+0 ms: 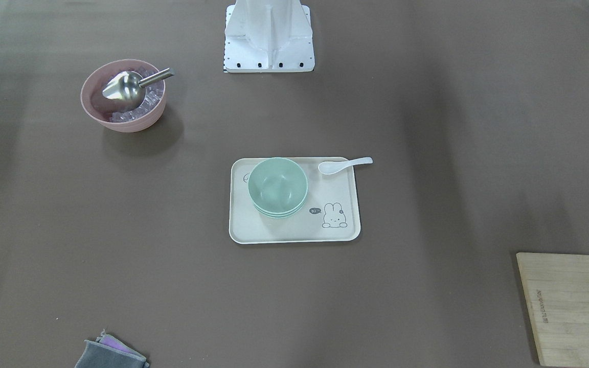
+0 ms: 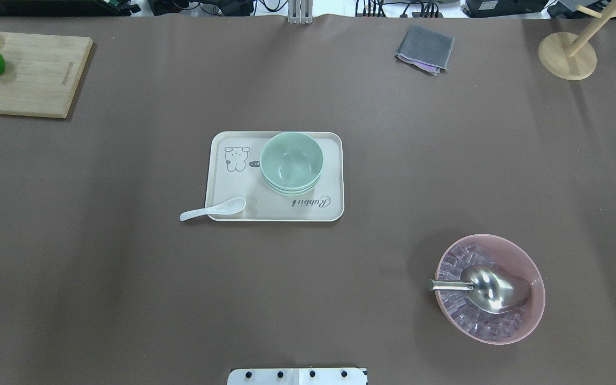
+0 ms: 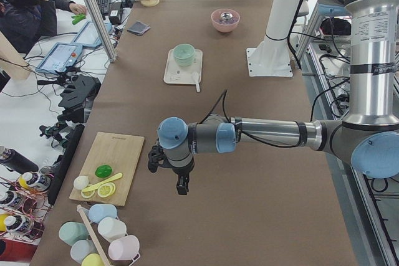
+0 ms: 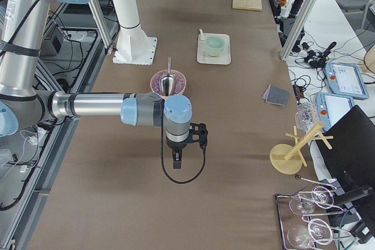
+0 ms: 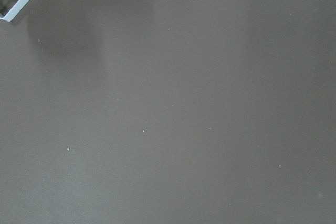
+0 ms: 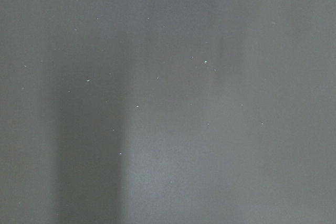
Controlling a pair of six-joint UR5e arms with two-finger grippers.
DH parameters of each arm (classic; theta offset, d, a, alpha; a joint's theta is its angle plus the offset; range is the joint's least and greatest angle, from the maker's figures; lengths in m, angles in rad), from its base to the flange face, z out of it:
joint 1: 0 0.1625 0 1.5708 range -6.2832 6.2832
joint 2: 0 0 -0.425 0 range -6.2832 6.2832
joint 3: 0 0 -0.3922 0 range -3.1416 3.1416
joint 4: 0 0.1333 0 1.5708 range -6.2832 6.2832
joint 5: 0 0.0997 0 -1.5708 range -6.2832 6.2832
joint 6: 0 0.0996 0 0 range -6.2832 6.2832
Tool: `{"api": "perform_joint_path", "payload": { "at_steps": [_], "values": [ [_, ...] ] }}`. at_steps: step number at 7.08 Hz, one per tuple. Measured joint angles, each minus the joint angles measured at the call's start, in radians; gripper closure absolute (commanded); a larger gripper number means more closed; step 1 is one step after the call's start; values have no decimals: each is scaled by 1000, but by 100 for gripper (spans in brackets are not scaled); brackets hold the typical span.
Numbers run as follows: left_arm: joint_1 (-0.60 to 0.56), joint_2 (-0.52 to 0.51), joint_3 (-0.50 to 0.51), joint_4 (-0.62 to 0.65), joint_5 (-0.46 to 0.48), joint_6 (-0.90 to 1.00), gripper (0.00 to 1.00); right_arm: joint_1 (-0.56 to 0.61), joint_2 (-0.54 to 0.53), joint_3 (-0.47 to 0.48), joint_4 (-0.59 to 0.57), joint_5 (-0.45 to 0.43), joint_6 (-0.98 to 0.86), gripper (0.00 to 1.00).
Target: Stack green bowls together
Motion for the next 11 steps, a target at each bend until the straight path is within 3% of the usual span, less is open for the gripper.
{"api": "perform_joint_path", "payload": {
  "at_steps": [11],
  "values": [
    [-1,2,-7,-2,0,-5,1,0,-4,-21,1,2,2,0]
  ]
}}
